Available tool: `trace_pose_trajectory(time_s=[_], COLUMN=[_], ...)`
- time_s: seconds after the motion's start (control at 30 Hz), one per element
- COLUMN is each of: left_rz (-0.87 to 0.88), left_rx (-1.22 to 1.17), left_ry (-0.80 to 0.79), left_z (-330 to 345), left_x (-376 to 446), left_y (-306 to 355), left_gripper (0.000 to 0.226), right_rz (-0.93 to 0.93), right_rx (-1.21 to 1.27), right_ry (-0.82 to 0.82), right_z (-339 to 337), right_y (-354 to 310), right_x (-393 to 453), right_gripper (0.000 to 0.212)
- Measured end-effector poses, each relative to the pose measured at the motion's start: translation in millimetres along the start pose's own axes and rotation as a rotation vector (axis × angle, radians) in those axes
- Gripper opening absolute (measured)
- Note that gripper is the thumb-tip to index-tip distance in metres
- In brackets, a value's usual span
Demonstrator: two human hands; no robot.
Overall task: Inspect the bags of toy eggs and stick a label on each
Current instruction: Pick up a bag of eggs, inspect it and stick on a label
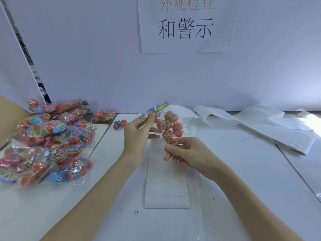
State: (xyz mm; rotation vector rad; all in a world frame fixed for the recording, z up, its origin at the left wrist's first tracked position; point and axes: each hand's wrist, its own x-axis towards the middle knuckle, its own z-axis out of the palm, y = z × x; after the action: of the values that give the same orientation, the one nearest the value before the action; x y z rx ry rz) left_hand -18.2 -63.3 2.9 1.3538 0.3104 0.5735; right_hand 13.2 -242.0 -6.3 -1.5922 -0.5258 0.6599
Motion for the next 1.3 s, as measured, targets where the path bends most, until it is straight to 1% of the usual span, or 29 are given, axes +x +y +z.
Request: trace_pose_trajectory(time_s=[0.1, 0.17, 0.23, 0.33, 0.4, 0.47, 0.5, 0.53, 0.6, 0.67, 0.8, 0.87, 0.97, 1.0, 1.1, 1.17, 1.23, 1.3], left_rz=[-0.023, -0.045, -0.101, -0.148, -0.114, -0.074, -0.071, -0.08, -0.115, -0.138, -0.156, -0.162, -0.139, -0.128, -0.112, -0.098, -0.093, -0.058], left_rx=[0.018, -0.031, -0.077, -0.004, 0.059, 0.096, 0.098, 0.084, 0.049, 0.053, -0.005, -0.033, -0.013, 0.004, 0.04, 0.056, 0.066, 0.053], left_ry=[0.0, -0.038, -0.149, -0.389, -0.451, -0.43, -0.419, -0.414, -0.422, -0.434, -0.426, -0.445, -0.518, -0.536, -0.606, -0.66, -0.629, -0.536], left_z=[-2, -1, -1, -3, -5, -7, -9, -10, -12, -13, -13, -12, -13, -13, -13, -13, -13, -13], left_x=[2, 1, 1, 1, 2, 4, 5, 6, 7, 8, 10, 10, 9, 8, 5, 4, 4, 7], left_y=[0, 0, 0, 1, 0, -1, -1, -1, -1, 1, 0, 0, 0, 0, 0, 0, -1, -2], left_gripper=[0.02, 0.021, 0.025, 0.043, 0.044, 0.038, 0.035, 0.033, 0.03, 0.028, 0.024, 0.027, 0.035, 0.04, 0.059, 0.066, 0.067, 0.058], right_rz=[-0.018, -0.02, -0.017, -0.017, 0.001, 0.059, 0.087, 0.097, 0.064, 0.024, -0.028, -0.032, -0.022, -0.013, 0.024, 0.049, 0.057, 0.034], right_rx=[0.008, 0.006, -0.007, -0.015, -0.005, 0.003, 0.013, 0.03, 0.063, 0.087, 0.073, 0.055, 0.041, 0.055, 0.085, 0.084, 0.094, 0.134], right_ry=[-0.078, -0.07, -0.018, 0.038, 0.04, 0.04, 0.071, 0.128, 0.276, 0.356, 0.338, 0.335, 0.346, 0.351, 0.375, 0.388, 0.375, 0.348], right_z=[-3, -2, -1, -1, -2, -3, -4, -6, -8, -10, -9, -6, -6, -6, -7, -6, -6, -7], right_y=[-3, -4, -2, 0, -4, -9, -10, -10, -9, -8, -9, -9, -8, -8, -7, -6, -5, -5], right_x=[-1, -2, -2, -3, -4, -4, -3, -2, -1, -1, 0, 1, 1, 1, 1, 1, 1, 1], right_gripper=[0.02, 0.02, 0.02, 0.024, 0.035, 0.055, 0.063, 0.066, 0.056, 0.042, 0.027, 0.026, 0.025, 0.027, 0.038, 0.033, 0.026, 0.026])
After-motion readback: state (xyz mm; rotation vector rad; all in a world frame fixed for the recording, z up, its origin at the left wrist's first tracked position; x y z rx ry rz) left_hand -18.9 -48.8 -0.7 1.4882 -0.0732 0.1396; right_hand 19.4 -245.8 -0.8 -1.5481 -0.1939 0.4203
